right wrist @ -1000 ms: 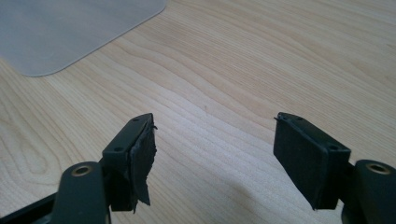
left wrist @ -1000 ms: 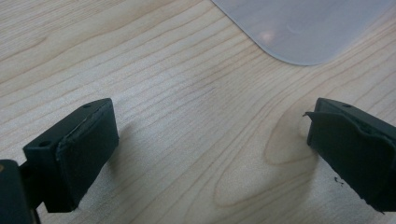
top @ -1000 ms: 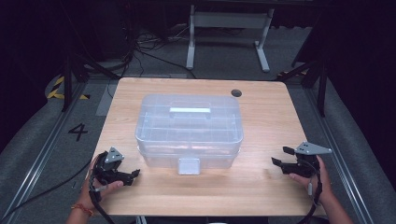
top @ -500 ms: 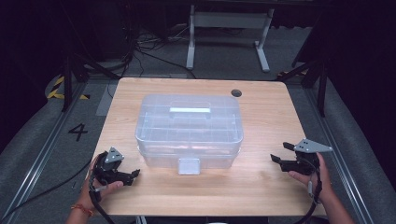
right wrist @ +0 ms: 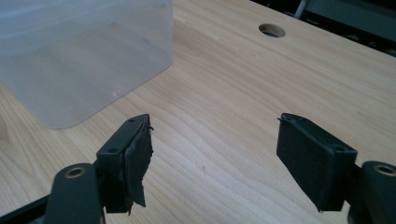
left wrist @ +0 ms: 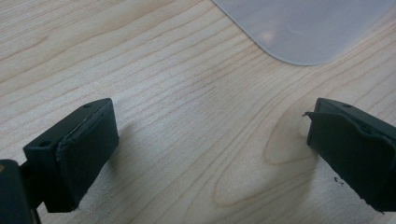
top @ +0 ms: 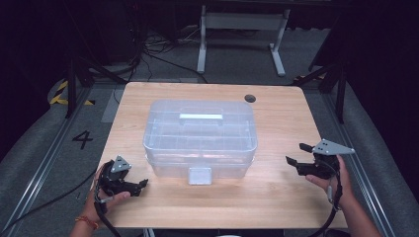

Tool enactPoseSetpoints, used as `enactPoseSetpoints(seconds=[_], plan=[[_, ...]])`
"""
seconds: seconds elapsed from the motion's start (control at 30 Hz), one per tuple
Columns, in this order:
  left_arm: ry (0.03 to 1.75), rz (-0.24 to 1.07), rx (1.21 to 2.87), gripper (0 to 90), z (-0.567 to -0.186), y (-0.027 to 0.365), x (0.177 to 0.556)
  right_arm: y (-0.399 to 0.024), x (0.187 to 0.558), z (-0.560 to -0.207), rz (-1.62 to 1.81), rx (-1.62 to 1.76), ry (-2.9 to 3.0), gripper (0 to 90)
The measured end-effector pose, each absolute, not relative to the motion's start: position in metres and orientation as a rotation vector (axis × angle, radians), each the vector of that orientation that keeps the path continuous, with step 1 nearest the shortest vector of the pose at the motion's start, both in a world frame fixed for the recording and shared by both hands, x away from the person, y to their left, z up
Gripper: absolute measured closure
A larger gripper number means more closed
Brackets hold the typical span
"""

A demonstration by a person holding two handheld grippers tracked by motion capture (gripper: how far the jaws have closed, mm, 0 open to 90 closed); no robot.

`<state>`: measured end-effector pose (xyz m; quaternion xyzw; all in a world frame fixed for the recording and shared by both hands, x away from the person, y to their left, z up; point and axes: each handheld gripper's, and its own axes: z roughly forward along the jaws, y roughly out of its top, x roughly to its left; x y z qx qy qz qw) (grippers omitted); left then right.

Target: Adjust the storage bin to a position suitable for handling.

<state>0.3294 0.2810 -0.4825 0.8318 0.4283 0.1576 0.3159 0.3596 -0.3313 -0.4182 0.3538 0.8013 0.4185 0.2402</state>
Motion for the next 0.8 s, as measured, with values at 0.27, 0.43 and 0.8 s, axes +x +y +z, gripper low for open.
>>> enactPoseSetpoints(seconds=[0.27, 0.43, 0.8], plan=[[1.128, 0.413, 2.190, 2.5, -0.482, 0.281, 0.329, -0.326, 0.366, -0.398, 1.190, 0.942, 2.166, 27.7], [1.128, 0.415, 2.191, 2.5, -0.482, 0.281, 0.329, -0.321, 0.370, -0.387, 1.203, 0.915, 2.157, 27.9], [1.128, 0.413, 2.190, 2.5, -0.483, 0.281, 0.329, -0.310, 0.377, -0.365, 1.248, 0.878, 2.156, 28.5]])
